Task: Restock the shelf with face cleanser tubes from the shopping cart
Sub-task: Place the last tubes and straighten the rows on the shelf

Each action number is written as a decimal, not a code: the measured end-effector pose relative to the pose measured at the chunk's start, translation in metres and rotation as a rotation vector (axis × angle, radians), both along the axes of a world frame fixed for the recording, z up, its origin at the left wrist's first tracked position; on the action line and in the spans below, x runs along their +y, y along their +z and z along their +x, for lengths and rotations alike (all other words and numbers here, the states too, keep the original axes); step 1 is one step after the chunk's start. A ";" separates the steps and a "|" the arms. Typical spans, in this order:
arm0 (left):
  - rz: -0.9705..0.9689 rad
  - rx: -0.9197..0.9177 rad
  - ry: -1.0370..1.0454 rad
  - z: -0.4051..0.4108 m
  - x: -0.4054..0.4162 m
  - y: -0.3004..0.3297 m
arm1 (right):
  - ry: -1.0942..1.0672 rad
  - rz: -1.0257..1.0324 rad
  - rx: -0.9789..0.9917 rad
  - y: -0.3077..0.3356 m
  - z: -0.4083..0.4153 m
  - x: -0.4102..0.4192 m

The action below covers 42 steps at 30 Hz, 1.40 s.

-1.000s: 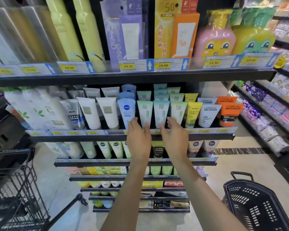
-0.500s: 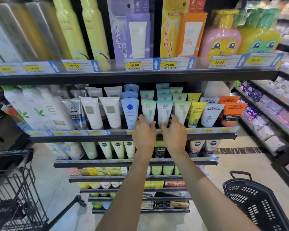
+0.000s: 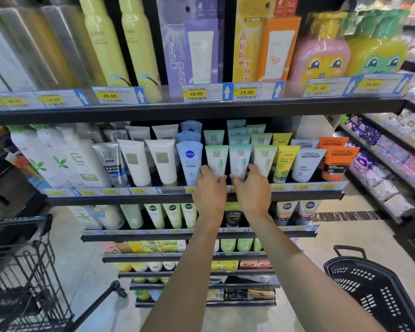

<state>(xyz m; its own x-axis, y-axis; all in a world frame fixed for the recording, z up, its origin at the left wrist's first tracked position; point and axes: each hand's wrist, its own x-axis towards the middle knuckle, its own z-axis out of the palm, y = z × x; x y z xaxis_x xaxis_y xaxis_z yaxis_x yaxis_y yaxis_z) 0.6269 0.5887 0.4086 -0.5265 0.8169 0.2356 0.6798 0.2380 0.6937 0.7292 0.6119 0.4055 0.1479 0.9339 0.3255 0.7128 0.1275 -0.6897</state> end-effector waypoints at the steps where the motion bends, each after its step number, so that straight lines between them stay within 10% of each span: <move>1: -0.004 0.001 0.003 0.000 0.000 0.000 | 0.003 0.002 -0.004 -0.001 0.000 0.000; 26: 0.022 0.062 -0.039 0.001 -0.016 -0.001 | 0.086 0.075 0.006 -0.009 0.012 -0.008; 42: -0.047 0.505 0.033 -0.057 -0.088 -0.027 | 0.378 0.332 -0.335 -0.016 0.015 -0.045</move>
